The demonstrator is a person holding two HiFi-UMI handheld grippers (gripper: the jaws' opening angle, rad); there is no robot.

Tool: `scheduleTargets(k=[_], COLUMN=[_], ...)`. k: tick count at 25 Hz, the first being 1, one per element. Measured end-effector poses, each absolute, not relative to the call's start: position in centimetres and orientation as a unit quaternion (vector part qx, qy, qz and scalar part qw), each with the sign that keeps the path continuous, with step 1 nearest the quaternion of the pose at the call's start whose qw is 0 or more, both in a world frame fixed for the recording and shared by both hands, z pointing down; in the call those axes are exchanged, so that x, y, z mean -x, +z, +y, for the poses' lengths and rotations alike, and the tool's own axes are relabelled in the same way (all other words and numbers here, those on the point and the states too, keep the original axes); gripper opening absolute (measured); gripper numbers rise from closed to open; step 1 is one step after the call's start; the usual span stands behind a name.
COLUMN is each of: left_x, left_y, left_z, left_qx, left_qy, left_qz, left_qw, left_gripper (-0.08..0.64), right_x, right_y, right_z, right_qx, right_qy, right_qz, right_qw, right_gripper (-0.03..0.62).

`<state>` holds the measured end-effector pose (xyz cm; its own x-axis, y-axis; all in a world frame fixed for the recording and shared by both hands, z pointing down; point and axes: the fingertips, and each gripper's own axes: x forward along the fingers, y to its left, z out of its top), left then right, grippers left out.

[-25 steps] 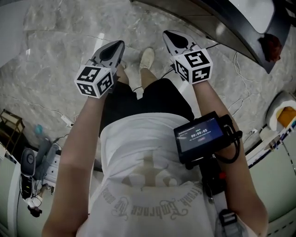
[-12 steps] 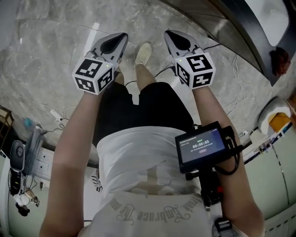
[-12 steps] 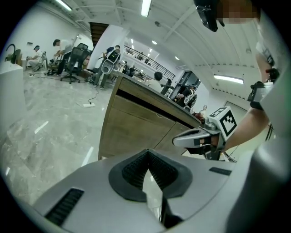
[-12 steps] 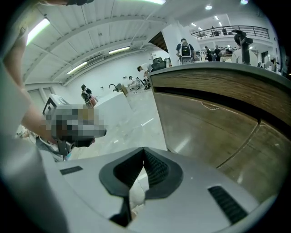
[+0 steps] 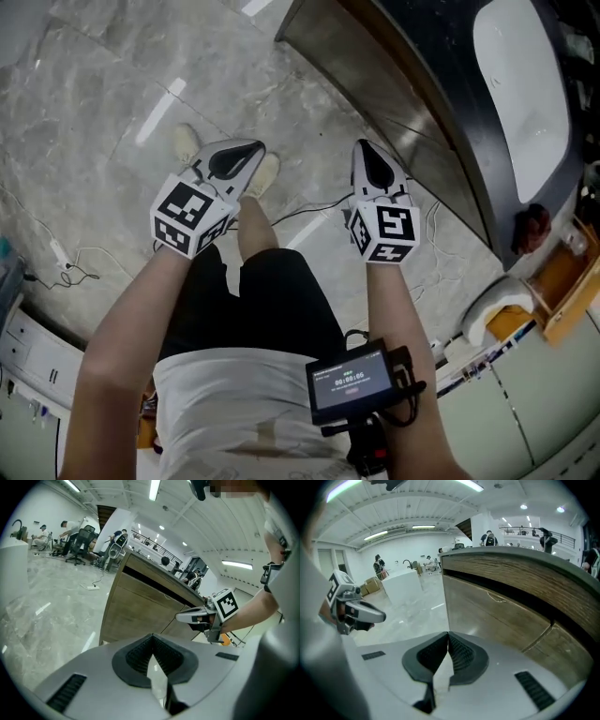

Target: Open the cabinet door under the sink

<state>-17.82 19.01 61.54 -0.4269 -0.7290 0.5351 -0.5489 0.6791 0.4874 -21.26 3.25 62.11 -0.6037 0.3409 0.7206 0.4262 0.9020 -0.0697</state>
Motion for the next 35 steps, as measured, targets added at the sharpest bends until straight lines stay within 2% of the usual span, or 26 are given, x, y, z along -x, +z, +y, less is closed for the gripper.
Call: scheduleTargets(k=[6,21,22,25,28,35], left_x=[18.6,19.1,19.1,19.1,19.1,18.6], left_y=[62.8,64.8,64.8,64.9,65.0,65.1], left_z=[17.7,17.3,17.3,17.6,17.6,17.3], left_qx=[-0.396,-0.381,-0.381,-0.378,-0.378,-0.384], left_qy=[-0.131,-0.157,-0.158,-0.16,-0.161,-0.162], left_qz=[-0.837,-0.843,-0.843,-0.842,-0.842,-0.837], left_qw=[0.354,0.345,0.346,0.349,0.35,0.353], left_gripper=[0.011,0.01,0.01,0.011,0.01,0.01], right_x=[23.7,27.3,27.2,26.8,26.6,27.3], right_y=[61.8,59.4,59.4,60.0,60.7,61.8], right_z=[0.3,-7.8,-8.0,-8.4,-8.7,-9.5], right_qx=[0.205,0.091,0.081,0.067,0.056,0.022], right_qy=[-0.231,-0.458,-0.475,-0.508,-0.542,-0.574], right_qz=[-0.883,-0.818,-0.809,-0.786,-0.765,-0.745], right_qw=[0.352,0.334,0.336,0.347,0.344,0.338], right_gripper=[0.014,0.02,0.033,0.127,0.176,0.178])
